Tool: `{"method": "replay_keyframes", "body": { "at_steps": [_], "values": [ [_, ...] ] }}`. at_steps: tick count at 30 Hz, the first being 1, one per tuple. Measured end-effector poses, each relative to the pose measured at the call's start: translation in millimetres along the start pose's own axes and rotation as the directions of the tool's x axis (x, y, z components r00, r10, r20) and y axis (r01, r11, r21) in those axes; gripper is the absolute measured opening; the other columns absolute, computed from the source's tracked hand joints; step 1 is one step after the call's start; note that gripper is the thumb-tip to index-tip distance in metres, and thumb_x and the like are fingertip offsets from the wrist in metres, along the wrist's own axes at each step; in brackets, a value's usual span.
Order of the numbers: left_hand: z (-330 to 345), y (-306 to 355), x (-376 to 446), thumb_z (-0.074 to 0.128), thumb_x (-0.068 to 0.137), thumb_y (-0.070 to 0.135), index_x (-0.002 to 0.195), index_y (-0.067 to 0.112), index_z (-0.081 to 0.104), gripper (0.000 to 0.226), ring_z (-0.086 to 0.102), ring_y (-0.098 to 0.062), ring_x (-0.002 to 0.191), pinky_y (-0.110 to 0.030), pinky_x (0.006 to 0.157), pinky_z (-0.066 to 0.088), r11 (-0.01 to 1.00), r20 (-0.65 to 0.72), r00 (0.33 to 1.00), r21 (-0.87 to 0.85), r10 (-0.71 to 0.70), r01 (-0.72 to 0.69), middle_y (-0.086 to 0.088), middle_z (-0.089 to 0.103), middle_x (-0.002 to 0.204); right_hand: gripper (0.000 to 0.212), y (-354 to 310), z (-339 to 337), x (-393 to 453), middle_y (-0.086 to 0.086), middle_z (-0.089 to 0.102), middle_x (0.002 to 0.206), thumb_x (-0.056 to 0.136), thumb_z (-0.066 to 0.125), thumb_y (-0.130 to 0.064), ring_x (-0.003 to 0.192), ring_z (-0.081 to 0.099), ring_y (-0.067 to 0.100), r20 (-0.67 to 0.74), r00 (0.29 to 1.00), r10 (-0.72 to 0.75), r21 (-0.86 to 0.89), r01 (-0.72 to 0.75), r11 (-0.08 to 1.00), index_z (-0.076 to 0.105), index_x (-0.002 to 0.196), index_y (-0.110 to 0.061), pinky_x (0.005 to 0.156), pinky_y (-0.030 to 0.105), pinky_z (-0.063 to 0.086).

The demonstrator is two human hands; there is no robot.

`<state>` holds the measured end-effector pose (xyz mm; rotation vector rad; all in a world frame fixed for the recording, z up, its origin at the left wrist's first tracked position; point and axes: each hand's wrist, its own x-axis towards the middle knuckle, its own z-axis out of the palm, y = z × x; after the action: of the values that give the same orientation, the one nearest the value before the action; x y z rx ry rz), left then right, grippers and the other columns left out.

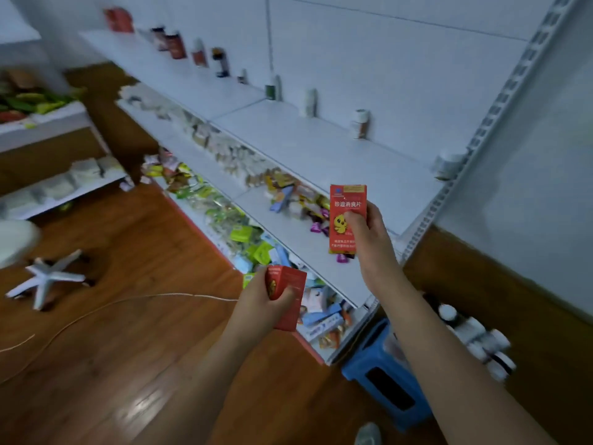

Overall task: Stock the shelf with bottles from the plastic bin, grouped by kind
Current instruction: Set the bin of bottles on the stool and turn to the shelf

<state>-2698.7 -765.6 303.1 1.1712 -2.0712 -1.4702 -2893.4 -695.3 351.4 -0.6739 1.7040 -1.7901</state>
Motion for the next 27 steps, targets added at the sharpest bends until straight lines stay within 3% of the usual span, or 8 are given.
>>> {"method": "replay_keyframes", "body": {
  "at_steps": [3,6,9,11,13,17,22,27],
  "values": [
    [-49,-24,-11,0.072,0.088,0.032,0.111,0.027,0.055,0.029,0.067,-0.005,0.081,-0.026,0.068,0.057,0.999,-0.153,0.988,-0.043,-0.007,0.0,0.006,0.069,0.096,0.022,3,57,-6,-0.001,0.068,0.106,0.097,0.059,-0.03,0.088,0.068,0.005,0.077,0.997,-0.028,-0.031,0.03,0.999,0.054,0.118,-0.027,0.065,0.017,0.049],
    [-88,-43,-14,0.073,0.087,0.031,0.124,0.026,0.052,0.043,0.065,0.002,0.086,-0.012,0.065,0.05,0.991,-0.239,0.971,-0.137,-0.023,-0.01,0.009,0.067,0.106,0.02,2,106,-3,-0.005,0.068,0.109,0.096,0.061,-0.023,0.093,0.068,0.002,0.186,0.981,-0.045,-0.001,0.046,0.999,0.055,0.114,-0.03,0.075,0.017,0.052],
    [-121,-55,-10,0.069,0.09,0.032,0.134,0.026,0.043,0.051,0.069,-0.004,0.088,-0.018,0.066,0.055,0.978,-0.268,0.962,-0.208,-0.044,-0.013,0.008,0.068,0.111,0.029,0,148,14,-0.004,0.069,0.114,0.09,0.069,-0.025,0.105,0.067,0.01,0.277,0.959,-0.057,-0.004,0.061,0.998,0.055,0.115,-0.032,0.087,0.027,0.053],
    [-141,-61,-3,0.065,0.093,0.029,0.135,0.031,0.037,0.05,0.071,-0.004,0.085,-0.024,0.066,0.059,0.97,-0.292,0.954,-0.243,-0.068,-0.006,0.01,0.068,0.107,0.034,0,175,32,-0.004,0.069,0.114,0.087,0.073,-0.026,0.106,0.067,0.01,0.303,0.95,-0.069,0.003,0.071,0.997,0.056,0.116,-0.03,0.084,0.027,0.052],
    [-160,-65,9,0.065,0.094,0.029,0.132,0.036,0.033,0.05,0.07,0.0,0.081,-0.027,0.068,0.06,0.973,-0.323,0.942,-0.232,-0.087,0.01,0.016,0.066,0.102,0.038,0,200,53,-0.005,0.069,0.112,0.083,0.077,-0.03,0.104,0.068,0.009,0.326,0.942,-0.074,0.004,0.077,0.997,0.056,0.115,-0.029,0.083,0.026,0.052],
    [-197,-74,52,0.068,0.09,0.035,0.129,0.043,0.035,0.052,0.066,0.008,0.08,-0.014,0.062,0.055,0.987,-0.397,0.911,-0.151,-0.109,0.052,0.026,0.06,0.101,0.054,4,246,105,-0.003,0.069,0.114,0.07,0.08,-0.048,0.106,0.068,0.013,0.384,0.92,-0.073,0.003,0.077,0.997,0.056,0.115,-0.031,0.087,0.031,0.055],
    [-245,-68,127,0.074,0.085,0.036,0.128,0.039,0.035,0.059,0.06,0.006,0.086,-0.009,0.055,0.049,0.986,-0.462,0.874,-0.135,-0.151,0.099,0.028,0.054,0.102,0.041,9,303,189,-0.003,0.069,0.112,0.079,0.08,-0.034,0.1,0.069,0.009,0.425,0.902,-0.082,0.022,0.081,0.997,0.057,0.113,-0.032,0.082,0.028,0.053],
    [-289,-57,199,0.078,0.081,0.037,0.125,0.033,0.038,0.06,0.061,0.004,0.085,-0.009,0.056,0.049,0.977,-0.485,0.848,-0.117,-0.212,0.177,0.022,0.056,0.104,0.06,3,358,266,-0.004,0.068,0.116,0.077,0.078,-0.041,0.101,0.068,0.007,0.491,0.869,-0.058,0.004,0.064,0.998,0.052,0.129,-0.025,0.084,0.028,0.055]
  ]
}}
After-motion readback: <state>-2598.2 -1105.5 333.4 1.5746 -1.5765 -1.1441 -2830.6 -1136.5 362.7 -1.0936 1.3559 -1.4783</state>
